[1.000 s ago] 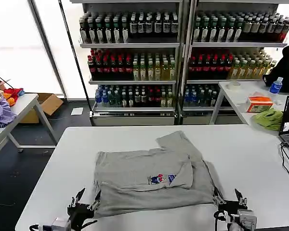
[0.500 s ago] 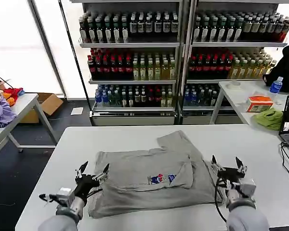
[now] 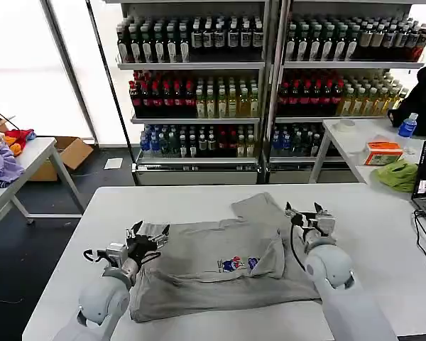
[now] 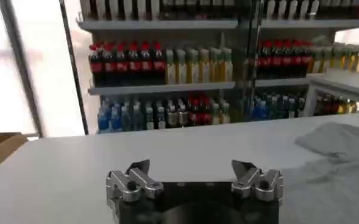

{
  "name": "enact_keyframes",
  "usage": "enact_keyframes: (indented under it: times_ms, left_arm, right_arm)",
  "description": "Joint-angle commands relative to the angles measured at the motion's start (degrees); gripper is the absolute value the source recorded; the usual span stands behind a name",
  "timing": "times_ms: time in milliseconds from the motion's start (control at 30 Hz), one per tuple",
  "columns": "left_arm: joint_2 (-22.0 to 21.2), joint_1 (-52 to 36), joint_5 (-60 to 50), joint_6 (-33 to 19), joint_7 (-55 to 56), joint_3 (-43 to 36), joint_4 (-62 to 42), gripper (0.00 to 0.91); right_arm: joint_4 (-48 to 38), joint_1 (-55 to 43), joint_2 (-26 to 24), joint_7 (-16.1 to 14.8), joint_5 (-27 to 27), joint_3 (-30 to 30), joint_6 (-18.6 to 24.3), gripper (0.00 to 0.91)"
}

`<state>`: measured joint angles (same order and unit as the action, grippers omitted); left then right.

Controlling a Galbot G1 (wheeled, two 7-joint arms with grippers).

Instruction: Fold and organize the clothes.

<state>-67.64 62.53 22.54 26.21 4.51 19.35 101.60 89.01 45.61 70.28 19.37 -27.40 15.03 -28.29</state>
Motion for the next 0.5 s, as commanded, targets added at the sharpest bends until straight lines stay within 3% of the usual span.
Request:
enact_keyframes:
  times_ms: [33,500]
  left_arm:
    - [-0.2,-5.4,0.1,2.2,-0.5,-2.3,-8.4,0.907]
    - [1.1,-8.0,0.7,2.4,-0.4,-2.1,-12.2,0.907]
  right_arm:
    - [-16.7,-10.7,5.9,-1.9,1.1,-4.0,2.0,0.907]
    - [-23.9,-14.2,12.5,-3.6,5.8,-3.4,2.8,0.907]
